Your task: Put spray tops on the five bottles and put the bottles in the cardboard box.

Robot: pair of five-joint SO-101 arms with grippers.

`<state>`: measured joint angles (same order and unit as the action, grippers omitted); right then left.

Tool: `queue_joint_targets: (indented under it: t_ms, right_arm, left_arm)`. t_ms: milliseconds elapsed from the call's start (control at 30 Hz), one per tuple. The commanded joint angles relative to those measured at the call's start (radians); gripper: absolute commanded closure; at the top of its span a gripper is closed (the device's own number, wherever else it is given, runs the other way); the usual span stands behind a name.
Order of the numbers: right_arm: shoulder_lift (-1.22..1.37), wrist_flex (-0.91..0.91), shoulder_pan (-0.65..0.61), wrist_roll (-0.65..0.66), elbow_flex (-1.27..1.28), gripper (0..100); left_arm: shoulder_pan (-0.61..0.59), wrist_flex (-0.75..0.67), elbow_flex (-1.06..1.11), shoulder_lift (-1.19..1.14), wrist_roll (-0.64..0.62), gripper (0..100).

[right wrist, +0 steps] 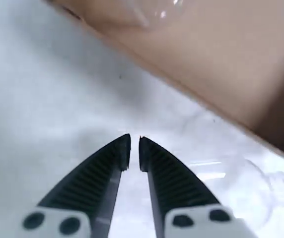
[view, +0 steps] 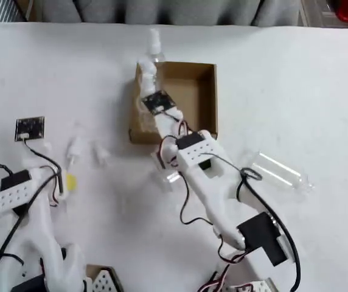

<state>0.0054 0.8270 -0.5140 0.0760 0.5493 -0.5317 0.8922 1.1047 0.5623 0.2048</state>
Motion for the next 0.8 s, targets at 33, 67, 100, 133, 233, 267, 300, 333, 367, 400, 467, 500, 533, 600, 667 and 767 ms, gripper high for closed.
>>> queue_joint_targets:
  t_ms: [33, 67, 100, 133, 233, 267, 300, 333, 367, 400, 467, 500, 533, 600, 667, 767]
  right_arm:
    - [-0.018, 0.104, 0.005, 0.089, -0.038, 98.2]
    - [-0.019, 0.125, 0.007, 0.123, -0.04, 98.2]
    - [-0.027, 0.145, 0.012, 0.149, -0.04, 98.2]
    - [-0.041, 0.163, 0.013, 0.172, -0.04, 98.2]
    - [-0.101, 0.229, 0.024, 0.207, -0.037, 98.2]
    - [-0.124, 0.252, 0.03, 0.21, -0.037, 98.2]
    - [-0.148, 0.271, 0.031, 0.213, -0.034, 98.2]
    - [-0.171, 0.289, 0.039, 0.213, -0.031, 98.2]
    - [-0.189, 0.315, 0.051, 0.213, -0.026, 98.2]
    - [-0.213, 0.335, 0.062, 0.213, -0.018, 98.2]
    - [-0.254, 0.367, 0.09, 0.213, -0.008, 98.2]
    - [-0.275, 0.383, 0.105, 0.213, -0.002, 98.2]
    - [-0.297, 0.395, 0.12, 0.213, 0.003, 98.2]
    - [-0.344, 0.42, 0.147, 0.213, 0.008, 98.2]
    - [-0.39, 0.449, 0.171, 0.213, 0.011, 98.2]
    - [-0.46, 0.486, 0.2, 0.212, 0.012, 98.2]
  left_arm:
    - [0.01, -0.021, -0.005, 0.038, 0.009, 74]
    - [0.01, -0.021, -0.005, 0.038, 0.009, 74]
    - [0.01, -0.021, -0.005, 0.038, 0.009, 74]
    - [0.01, -0.021, -0.005, 0.038, 0.009, 74]
    - [0.01, -0.021, -0.005, 0.038, 0.009, 74]
    - [0.01, -0.021, -0.005, 0.038, 0.009, 74]
    - [0.01, -0.021, -0.005, 0.038, 0.009, 74]
    - [0.01, -0.021, -0.005, 0.038, 0.009, 74]
    - [0.01, -0.021, -0.005, 0.038, 0.009, 74]
    - [0.01, -0.021, -0.005, 0.038, 0.009, 74]
    - [0.01, -0.021, -0.005, 0.038, 0.009, 74]
    - [0.01, -0.021, -0.005, 0.038, 0.009, 74]
    - [0.01, -0.021, -0.005, 0.038, 0.009, 74]
    - [0.01, -0.021, -0.005, 0.038, 0.009, 74]
    - [0.01, -0.021, -0.005, 0.038, 0.009, 74]
    - [0.01, -0.021, -0.003, 0.038, 0.009, 74]
